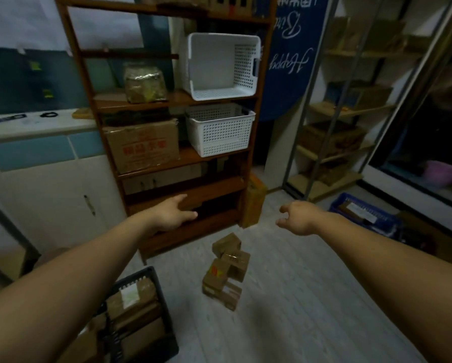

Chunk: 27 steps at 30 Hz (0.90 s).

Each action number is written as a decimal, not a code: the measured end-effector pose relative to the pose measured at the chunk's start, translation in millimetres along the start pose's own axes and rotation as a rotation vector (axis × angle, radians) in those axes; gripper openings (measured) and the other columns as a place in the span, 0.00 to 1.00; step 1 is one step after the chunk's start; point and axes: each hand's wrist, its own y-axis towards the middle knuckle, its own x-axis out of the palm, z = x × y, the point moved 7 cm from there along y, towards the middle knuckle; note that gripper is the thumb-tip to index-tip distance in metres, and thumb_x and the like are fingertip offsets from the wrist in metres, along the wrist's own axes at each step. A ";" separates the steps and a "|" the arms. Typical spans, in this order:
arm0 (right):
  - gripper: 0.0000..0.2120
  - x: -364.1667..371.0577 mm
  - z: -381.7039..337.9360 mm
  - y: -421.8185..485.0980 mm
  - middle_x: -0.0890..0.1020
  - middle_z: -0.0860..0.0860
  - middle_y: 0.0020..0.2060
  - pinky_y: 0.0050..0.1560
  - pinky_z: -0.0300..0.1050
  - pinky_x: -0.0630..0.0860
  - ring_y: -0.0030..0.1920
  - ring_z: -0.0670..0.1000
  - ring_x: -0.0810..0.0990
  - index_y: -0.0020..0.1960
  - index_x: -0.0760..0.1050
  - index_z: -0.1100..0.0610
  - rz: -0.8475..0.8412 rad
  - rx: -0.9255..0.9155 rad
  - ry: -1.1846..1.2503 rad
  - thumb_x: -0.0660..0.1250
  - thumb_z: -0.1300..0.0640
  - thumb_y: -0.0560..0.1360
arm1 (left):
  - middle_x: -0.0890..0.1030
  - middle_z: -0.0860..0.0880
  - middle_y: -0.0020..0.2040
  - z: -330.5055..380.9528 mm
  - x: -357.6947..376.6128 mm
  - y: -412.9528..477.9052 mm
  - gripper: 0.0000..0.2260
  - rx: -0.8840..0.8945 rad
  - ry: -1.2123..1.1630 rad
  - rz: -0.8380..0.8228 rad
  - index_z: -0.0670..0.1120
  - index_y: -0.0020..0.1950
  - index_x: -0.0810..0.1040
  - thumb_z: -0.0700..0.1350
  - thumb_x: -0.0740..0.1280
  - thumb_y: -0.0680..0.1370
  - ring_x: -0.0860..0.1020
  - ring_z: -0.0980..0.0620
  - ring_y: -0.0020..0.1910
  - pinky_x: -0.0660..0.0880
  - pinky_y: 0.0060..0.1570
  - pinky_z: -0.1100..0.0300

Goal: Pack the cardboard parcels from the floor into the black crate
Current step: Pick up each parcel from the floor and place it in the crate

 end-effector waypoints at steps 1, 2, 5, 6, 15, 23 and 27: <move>0.24 -0.6 12.9 4.1 0.70 0.55 0.70 0.65 0.49 0.68 0.68 0.55 0.70 0.73 0.63 0.54 0.001 -0.006 0.019 0.58 0.46 0.80 | 0.60 0.45 0.76 9.5 12.3 4.8 0.32 -0.020 -0.025 -0.008 0.52 0.77 0.53 0.54 0.65 0.77 0.63 0.44 0.72 0.63 0.68 0.53; 0.25 -0.9 23.1 9.2 0.69 0.55 0.71 0.66 0.49 0.67 0.69 0.55 0.69 0.74 0.62 0.54 0.003 -0.013 0.040 0.58 0.46 0.80 | 0.61 0.45 0.75 17.1 23.7 9.7 0.32 -0.035 -0.046 -0.016 0.52 0.77 0.53 0.54 0.65 0.77 0.64 0.44 0.72 0.63 0.69 0.53; 0.28 5.6 43.1 36.4 0.65 0.54 0.74 0.68 0.50 0.65 0.72 0.55 0.65 0.75 0.59 0.54 -0.011 -0.024 0.101 0.59 0.45 0.79 | 0.60 0.45 0.76 34.4 50.3 27.5 0.32 -0.058 -0.069 -0.049 0.52 0.77 0.53 0.55 0.64 0.77 0.62 0.44 0.73 0.62 0.69 0.51; 0.29 9.2 46.7 48.7 0.64 0.54 0.74 0.69 0.50 0.64 0.72 0.55 0.65 0.76 0.58 0.54 -0.020 -0.033 0.115 0.59 0.44 0.79 | 0.59 0.45 0.76 37.8 56.3 35.2 0.32 -0.060 -0.063 -0.059 0.52 0.77 0.53 0.55 0.64 0.77 0.61 0.44 0.73 0.62 0.69 0.51; 0.31 47.5 57.3 170.1 0.63 0.55 0.74 0.70 0.51 0.65 0.72 0.57 0.65 0.76 0.59 0.54 -0.163 -0.078 0.140 0.59 0.42 0.78 | 0.58 0.44 0.76 6.4 73.5 165.0 0.33 -0.104 0.004 -0.054 0.49 0.77 0.52 0.52 0.65 0.77 0.62 0.44 0.73 0.62 0.72 0.50; 0.30 132.4 41.8 300.7 0.63 0.55 0.74 0.70 0.46 0.63 0.72 0.55 0.64 0.76 0.58 0.56 -0.319 -0.145 0.211 0.60 0.44 0.79 | 0.52 0.45 0.78 -90.2 140.0 262.2 0.35 -0.323 -0.070 -0.145 0.46 0.77 0.49 0.54 0.64 0.77 0.60 0.45 0.74 0.61 0.70 0.56; 0.23 222.1 25.6 371.8 0.70 0.56 0.69 0.66 0.45 0.69 0.67 0.56 0.71 0.71 0.65 0.58 -0.408 -0.252 0.193 0.61 0.50 0.80 | 0.53 0.44 0.78 -159.3 193.4 314.3 0.35 -0.410 -0.069 -0.095 0.46 0.77 0.49 0.54 0.64 0.77 0.57 0.45 0.75 0.58 0.73 0.54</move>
